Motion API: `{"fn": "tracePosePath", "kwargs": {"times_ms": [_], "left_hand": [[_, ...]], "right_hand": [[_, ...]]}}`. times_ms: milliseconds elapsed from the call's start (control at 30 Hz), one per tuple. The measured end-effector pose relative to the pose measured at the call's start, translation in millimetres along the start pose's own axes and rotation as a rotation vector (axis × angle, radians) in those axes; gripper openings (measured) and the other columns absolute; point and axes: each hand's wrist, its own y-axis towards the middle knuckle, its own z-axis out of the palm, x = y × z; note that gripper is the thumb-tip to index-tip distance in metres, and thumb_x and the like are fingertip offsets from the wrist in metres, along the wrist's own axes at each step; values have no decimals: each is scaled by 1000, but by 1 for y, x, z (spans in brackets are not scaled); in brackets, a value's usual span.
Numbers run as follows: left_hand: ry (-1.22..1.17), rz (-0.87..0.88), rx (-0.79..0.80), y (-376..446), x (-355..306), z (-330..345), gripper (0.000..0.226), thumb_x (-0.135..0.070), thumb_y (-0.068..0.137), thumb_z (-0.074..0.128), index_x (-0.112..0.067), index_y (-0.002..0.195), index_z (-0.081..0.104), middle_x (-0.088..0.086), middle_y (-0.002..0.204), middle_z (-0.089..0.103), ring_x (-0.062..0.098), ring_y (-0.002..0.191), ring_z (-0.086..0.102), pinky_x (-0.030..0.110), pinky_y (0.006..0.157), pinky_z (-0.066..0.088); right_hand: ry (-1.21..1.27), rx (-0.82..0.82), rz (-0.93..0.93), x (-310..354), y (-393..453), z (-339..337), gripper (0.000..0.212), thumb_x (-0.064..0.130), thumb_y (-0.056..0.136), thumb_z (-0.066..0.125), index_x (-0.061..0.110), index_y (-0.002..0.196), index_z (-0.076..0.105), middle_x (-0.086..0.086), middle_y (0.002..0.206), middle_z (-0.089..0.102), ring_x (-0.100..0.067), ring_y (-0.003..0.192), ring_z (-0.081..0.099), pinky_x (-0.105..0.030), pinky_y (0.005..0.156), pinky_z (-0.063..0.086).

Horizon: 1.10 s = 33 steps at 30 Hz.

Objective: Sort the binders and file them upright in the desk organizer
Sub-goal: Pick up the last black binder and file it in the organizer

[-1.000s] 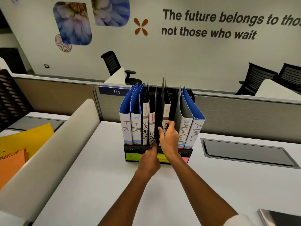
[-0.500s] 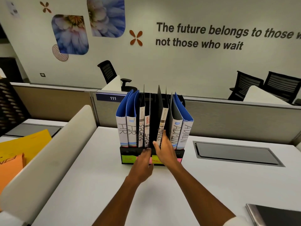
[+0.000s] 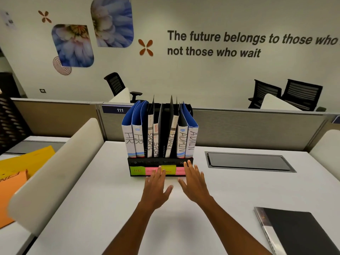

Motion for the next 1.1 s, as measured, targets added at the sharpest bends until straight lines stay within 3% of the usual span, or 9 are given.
{"fn": "tracePosePath", "kwargs": {"times_ms": [300,400,467,533,600,667,1100], "left_hand": [[-95,-13,177,-43,-88,40,72,-57,99,28,-20,155,1,1,164,-6,20,151,-8,45,121,3],[-119,5,219,-57,-126,54,72,-56,99,28,-20,155,1,0,164,-6,19,151,-9,45,121,3],[-148,13,249,-66,-154,62,73,-56,99,29,-20,155,1,0,164,-6,19,151,-9,44,121,2],[-172,28,284,-77,-182,71,73,-56,99,30,-20,156,2,0,164,-5,19,151,-9,43,121,2],[-191,49,325,-89,-207,80,73,-56,99,30,-19,156,4,0,164,-3,18,151,-8,42,122,1],[-202,72,372,-101,-232,90,73,-56,99,31,-17,156,5,1,164,-2,18,151,-8,41,122,0],[-275,35,493,-153,-335,136,74,-60,96,34,-22,155,11,-1,163,11,20,151,9,39,121,9]], "right_hand": [[-54,28,145,-87,-83,-8,73,63,95,20,28,154,-7,0,162,-14,-27,150,-8,-51,119,1],[-59,3,188,-118,-117,-18,102,82,67,-23,28,153,-9,-1,161,-17,-27,149,-10,-50,118,-2],[-77,-8,230,-140,-141,-25,119,80,50,-39,28,153,-10,-1,161,-17,-27,149,-11,-49,119,-1],[-88,-1,266,-163,-163,-32,106,79,63,-30,27,153,-8,-2,162,-15,-28,150,-9,-49,119,1],[-56,25,303,-185,-181,-33,80,71,89,2,26,154,-5,-2,162,-13,-29,150,-7,-50,119,2],[-33,35,340,-210,-202,-33,72,62,96,20,27,154,-5,-1,162,-12,-29,150,-7,-51,119,2],[32,86,493,-310,-310,-35,73,60,97,27,25,155,-1,-1,163,-8,-30,150,-5,-52,118,6]]}}
